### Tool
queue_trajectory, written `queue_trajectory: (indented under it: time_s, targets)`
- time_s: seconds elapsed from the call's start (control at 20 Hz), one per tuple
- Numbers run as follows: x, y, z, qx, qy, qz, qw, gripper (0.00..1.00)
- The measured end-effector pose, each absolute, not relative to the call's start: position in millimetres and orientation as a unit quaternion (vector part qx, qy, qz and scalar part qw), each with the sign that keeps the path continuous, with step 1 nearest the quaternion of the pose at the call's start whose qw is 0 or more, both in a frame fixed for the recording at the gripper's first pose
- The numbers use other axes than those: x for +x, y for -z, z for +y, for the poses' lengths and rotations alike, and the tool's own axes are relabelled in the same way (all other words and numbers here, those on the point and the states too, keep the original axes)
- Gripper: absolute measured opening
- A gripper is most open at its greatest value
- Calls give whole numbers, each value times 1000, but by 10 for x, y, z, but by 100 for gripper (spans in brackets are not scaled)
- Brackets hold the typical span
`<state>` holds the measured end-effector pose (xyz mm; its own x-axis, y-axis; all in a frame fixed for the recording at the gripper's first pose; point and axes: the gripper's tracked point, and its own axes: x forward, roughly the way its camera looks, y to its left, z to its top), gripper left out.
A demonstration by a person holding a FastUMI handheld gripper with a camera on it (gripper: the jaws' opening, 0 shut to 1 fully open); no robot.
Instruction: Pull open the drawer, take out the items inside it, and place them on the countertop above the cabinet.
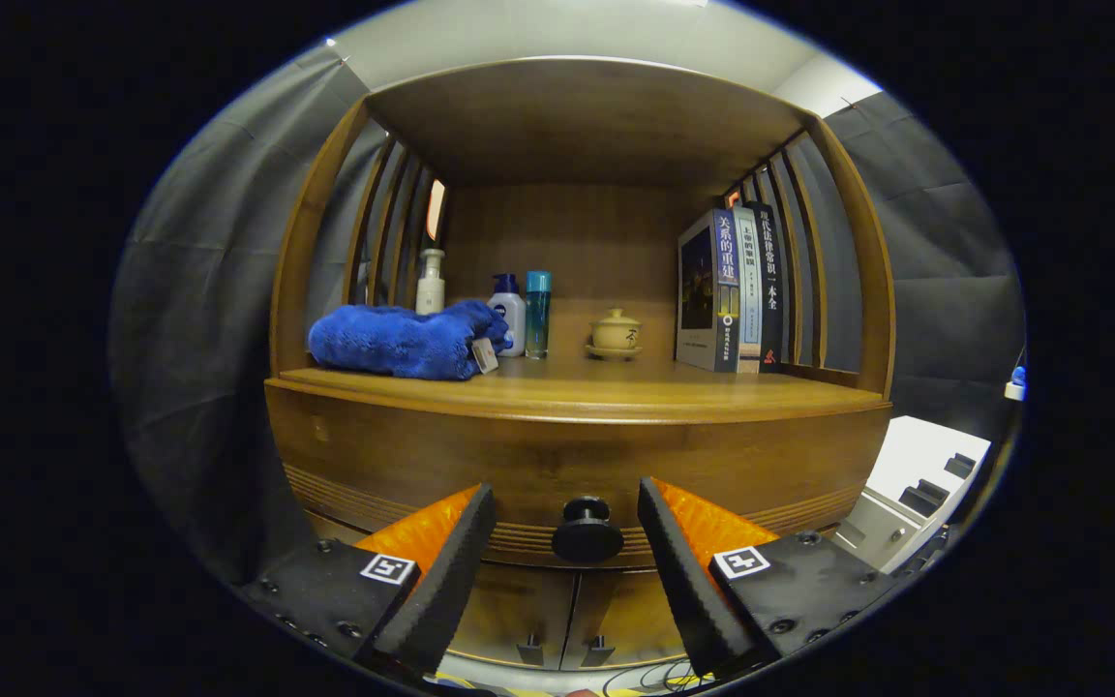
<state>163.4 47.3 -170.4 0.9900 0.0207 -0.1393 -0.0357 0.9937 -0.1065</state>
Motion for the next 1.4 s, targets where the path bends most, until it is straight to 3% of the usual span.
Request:
queue_trajectory:
  time_s: [0.3,0.4,0.55,0.7,1.0,1.4]
  targets:
    - [1859,1948,424,-31,-6,91,995,96]
    - [1872,1961,379,-33,2,90,995,91]
    - [1872,1971,341,-32,6,86,996,80]
    - [1860,1966,329,-17,4,88,996,53]
    - [1866,1973,316,-21,-2,84,996,39]
    - [1711,1973,286,-17,-1,92,996,39]
